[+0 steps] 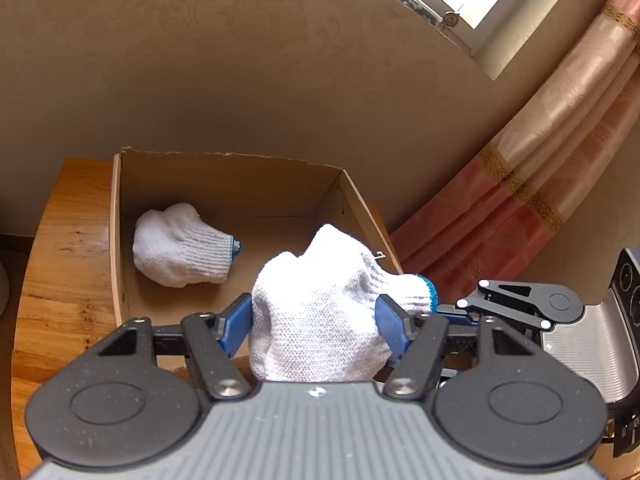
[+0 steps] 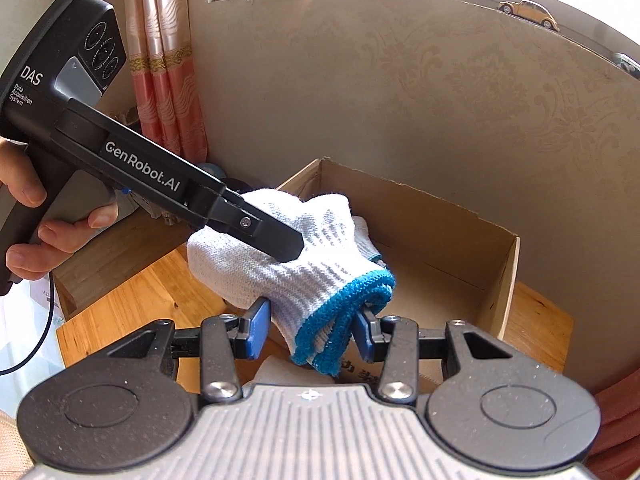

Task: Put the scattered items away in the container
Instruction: 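Lift the held glove with both tools and carry it over the box, then lower the glove into the box and open both tools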

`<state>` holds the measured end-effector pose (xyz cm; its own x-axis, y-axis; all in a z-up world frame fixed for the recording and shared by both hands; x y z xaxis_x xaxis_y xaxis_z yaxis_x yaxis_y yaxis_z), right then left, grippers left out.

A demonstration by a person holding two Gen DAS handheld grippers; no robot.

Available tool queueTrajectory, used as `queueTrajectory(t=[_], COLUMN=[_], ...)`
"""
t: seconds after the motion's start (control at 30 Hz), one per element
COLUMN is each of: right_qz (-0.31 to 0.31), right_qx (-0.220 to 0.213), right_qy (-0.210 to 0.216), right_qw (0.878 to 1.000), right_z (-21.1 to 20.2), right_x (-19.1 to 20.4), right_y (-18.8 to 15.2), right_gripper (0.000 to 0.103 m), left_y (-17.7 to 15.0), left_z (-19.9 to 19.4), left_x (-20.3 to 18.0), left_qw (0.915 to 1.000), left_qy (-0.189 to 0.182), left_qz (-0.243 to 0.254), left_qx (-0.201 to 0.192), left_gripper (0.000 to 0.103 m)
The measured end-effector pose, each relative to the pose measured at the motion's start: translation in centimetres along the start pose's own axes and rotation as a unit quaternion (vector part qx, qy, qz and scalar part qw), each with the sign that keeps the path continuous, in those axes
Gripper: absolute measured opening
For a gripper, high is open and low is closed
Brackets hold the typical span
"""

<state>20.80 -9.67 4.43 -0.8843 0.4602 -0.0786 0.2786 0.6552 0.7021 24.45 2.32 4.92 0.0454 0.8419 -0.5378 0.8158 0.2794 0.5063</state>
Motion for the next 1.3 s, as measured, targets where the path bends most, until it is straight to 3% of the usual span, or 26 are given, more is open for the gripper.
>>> queueTrajectory(t=[0.37,0.6,0.9,1.3], right_qz=[0.004,0.029,0.072,0.077], right_qx=[0.031,0.060,0.087,0.100], right_qy=[-0.019,-0.015,0.002,-0.002], right_qw=[0.999,0.998,0.994,0.992], right_z=[2.9,6.4,10.6,13.3], right_x=[-6.4,-10.2,-12.8,-13.7], right_y=[2.1,1.9,0.0,-1.2], right_gripper=[0.049,0.049,0.049,0.050], left_y=[5.4,7.2,7.4,7.7], left_z=[6.1,10.6,15.9,19.0], left_x=[-0.4,0.2,2.6,4.2], left_qw=[0.9992,0.9982,0.9935,0.9909], left_qy=[-0.005,0.007,0.009,0.011], left_qz=[-0.030,-0.037,-0.067,-0.082], left_qx=[0.026,0.047,0.091,0.106], left_gripper=[0.066,0.066,0.066,0.066])
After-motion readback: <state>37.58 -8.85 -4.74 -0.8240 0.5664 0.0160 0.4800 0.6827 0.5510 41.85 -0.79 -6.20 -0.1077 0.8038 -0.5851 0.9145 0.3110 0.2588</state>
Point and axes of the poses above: each gripper's, at about its wrist camera, not at the fingertips, and z roughly the way its jaws point, x to its left, y to its top, the point moved 4 cm from there along z, roughly the way its jaws point, and after that the axes turned 8 degrees about -z, right-handed, at the moved point
